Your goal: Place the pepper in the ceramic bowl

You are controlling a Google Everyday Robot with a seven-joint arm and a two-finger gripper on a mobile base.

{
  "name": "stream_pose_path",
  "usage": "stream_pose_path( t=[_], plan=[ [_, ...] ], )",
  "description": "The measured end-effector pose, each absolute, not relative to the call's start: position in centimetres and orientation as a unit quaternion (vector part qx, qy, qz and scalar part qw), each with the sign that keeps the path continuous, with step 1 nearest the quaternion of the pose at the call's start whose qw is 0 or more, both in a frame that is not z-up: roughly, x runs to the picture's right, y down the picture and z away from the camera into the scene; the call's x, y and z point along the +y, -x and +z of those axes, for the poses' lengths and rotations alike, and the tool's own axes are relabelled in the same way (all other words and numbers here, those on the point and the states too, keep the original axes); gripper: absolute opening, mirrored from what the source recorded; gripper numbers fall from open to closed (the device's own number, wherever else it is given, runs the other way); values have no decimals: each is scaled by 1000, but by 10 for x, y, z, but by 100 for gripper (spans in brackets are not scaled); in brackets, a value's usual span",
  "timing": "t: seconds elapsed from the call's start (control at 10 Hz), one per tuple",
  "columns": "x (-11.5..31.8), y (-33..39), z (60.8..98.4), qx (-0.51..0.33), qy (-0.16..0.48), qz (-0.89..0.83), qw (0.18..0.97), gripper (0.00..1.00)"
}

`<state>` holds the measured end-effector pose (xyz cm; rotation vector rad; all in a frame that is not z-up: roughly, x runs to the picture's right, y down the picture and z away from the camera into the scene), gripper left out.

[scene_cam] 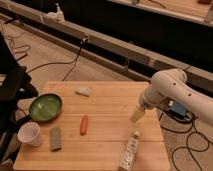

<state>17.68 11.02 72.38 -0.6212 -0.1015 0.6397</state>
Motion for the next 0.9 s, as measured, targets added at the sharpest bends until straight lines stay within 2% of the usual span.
stream_pose_path(
  t=[0.2,0.5,0.9],
  plan=[
    [98,-164,726,-49,303,265,914,80],
    [85,-106,733,-69,310,187,930,80],
    [103,6,742,-108,333,81,933,80]
  ],
)
